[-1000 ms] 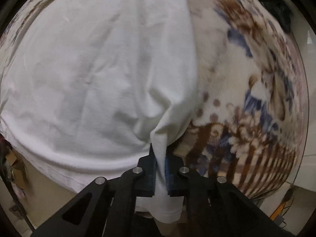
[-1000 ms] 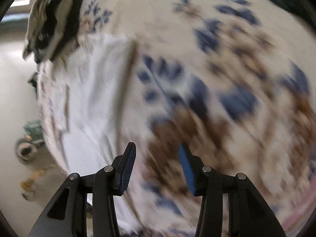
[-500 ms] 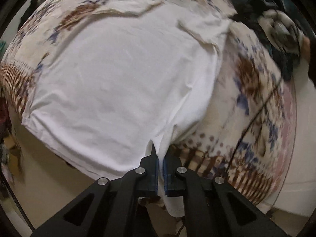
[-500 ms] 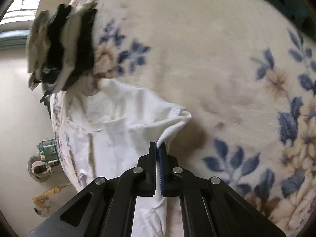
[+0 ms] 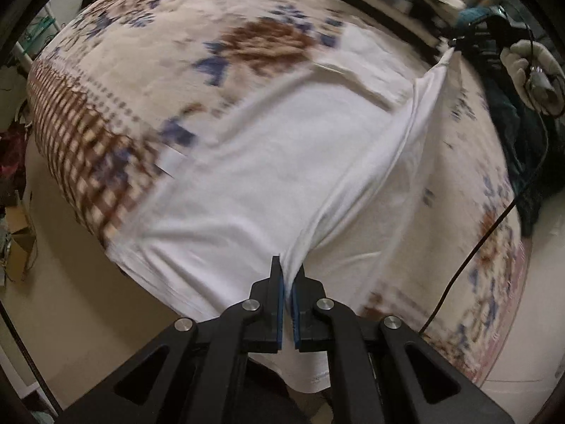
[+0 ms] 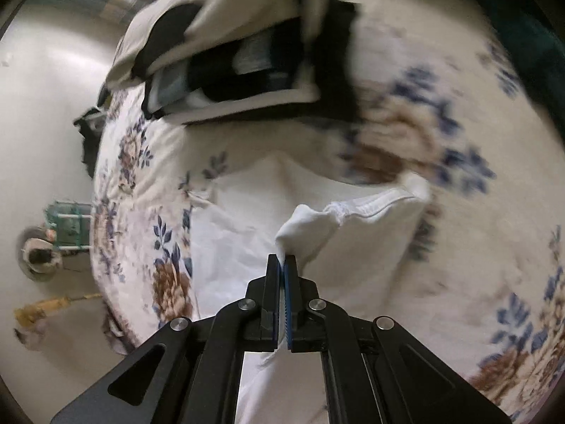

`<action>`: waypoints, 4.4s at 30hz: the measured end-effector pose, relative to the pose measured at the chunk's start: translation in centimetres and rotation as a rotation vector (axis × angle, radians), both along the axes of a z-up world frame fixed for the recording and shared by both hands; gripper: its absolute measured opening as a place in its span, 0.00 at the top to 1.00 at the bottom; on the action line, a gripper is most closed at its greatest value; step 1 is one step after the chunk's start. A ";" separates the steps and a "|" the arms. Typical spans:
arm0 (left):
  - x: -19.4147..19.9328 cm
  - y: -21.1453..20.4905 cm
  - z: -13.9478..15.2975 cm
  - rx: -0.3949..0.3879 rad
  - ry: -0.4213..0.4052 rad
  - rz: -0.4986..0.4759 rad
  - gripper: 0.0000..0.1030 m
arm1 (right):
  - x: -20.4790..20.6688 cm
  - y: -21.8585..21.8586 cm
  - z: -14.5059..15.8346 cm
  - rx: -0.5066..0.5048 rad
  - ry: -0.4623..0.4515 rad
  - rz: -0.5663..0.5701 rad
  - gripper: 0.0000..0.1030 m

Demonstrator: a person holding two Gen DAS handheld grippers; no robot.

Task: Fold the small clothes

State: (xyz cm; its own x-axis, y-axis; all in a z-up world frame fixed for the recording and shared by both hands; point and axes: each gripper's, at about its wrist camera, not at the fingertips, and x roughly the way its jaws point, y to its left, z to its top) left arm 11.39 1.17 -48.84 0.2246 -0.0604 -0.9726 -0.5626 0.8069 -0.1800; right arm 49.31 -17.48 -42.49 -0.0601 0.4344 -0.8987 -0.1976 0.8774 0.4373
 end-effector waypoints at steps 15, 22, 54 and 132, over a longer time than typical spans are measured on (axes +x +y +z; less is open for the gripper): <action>-1.4 13.4 -9.7 -0.149 0.115 0.067 0.93 | -0.4 22.4 -8.8 -0.329 -0.047 0.132 0.98; -7.9 18.9 -10.4 -0.221 0.203 0.119 0.72 | -1.4 22.1 -9.8 -0.270 0.042 0.105 0.63; -5.5 15.2 -4.6 -0.259 0.042 0.003 1.00 | -51.9 0.7 -12.7 -0.144 0.457 -0.116 0.76; 40.9 16.4 -8.5 -0.356 -0.157 -0.307 0.38 | -2.6 -2.8 -12.2 0.032 0.083 -0.413 0.23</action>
